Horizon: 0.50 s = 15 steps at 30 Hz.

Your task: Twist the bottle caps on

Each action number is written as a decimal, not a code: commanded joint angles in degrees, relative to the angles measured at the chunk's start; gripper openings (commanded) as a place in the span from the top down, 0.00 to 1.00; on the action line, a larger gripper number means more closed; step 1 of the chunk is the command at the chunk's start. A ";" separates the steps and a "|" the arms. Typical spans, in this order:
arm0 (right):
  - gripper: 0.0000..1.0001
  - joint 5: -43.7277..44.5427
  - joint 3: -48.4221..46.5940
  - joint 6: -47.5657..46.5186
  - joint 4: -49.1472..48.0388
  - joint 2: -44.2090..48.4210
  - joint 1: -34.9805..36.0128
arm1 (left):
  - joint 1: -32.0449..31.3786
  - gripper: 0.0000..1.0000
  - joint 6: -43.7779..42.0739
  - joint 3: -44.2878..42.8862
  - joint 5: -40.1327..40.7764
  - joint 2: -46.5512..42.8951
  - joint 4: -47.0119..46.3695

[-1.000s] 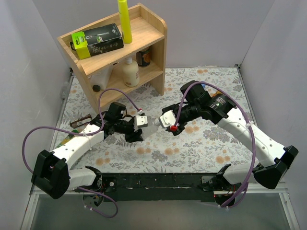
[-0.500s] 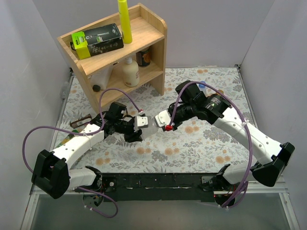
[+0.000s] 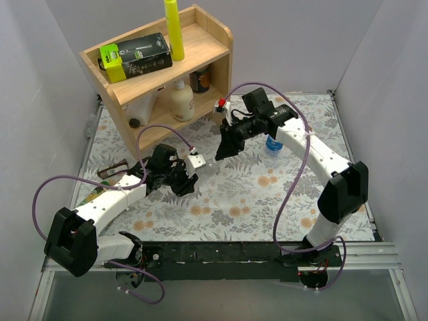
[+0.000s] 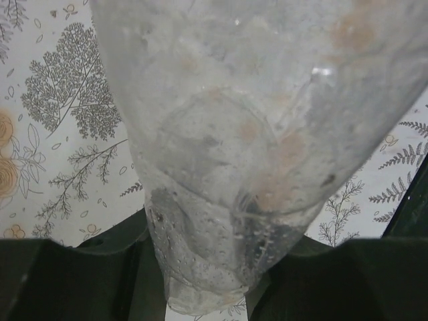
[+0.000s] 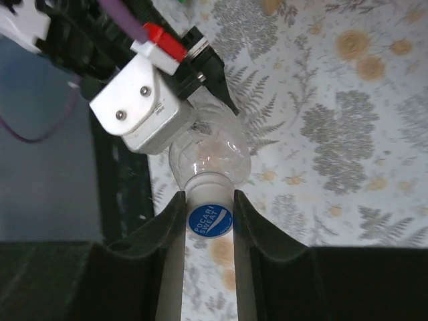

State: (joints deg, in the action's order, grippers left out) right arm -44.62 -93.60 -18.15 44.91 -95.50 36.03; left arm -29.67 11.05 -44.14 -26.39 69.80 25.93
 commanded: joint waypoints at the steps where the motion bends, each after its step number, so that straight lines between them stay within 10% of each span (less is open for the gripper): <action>1: 0.59 -16.45 -3.91 18.34 1.85 -4.25 -2.89 | -0.30 1.00 4.60 -1.39 2.48 -2.04 -13.19; 7: 0.38 -12.95 -15.56 -5.71 7.21 2.13 -10.45 | -0.30 1.00 -1.19 -1.03 -4.09 -2.21 -5.29; 15: 0.38 -0.84 5.59 -50.99 13.46 17.97 -1.77 | -0.39 1.00 -13.24 -8.23 -14.56 2.18 9.22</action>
State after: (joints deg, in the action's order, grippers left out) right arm -51.77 -95.22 -44.05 53.80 -81.36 28.10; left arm -30.00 4.91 -47.11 -34.39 70.50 29.08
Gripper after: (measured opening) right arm 0.615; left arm 0.359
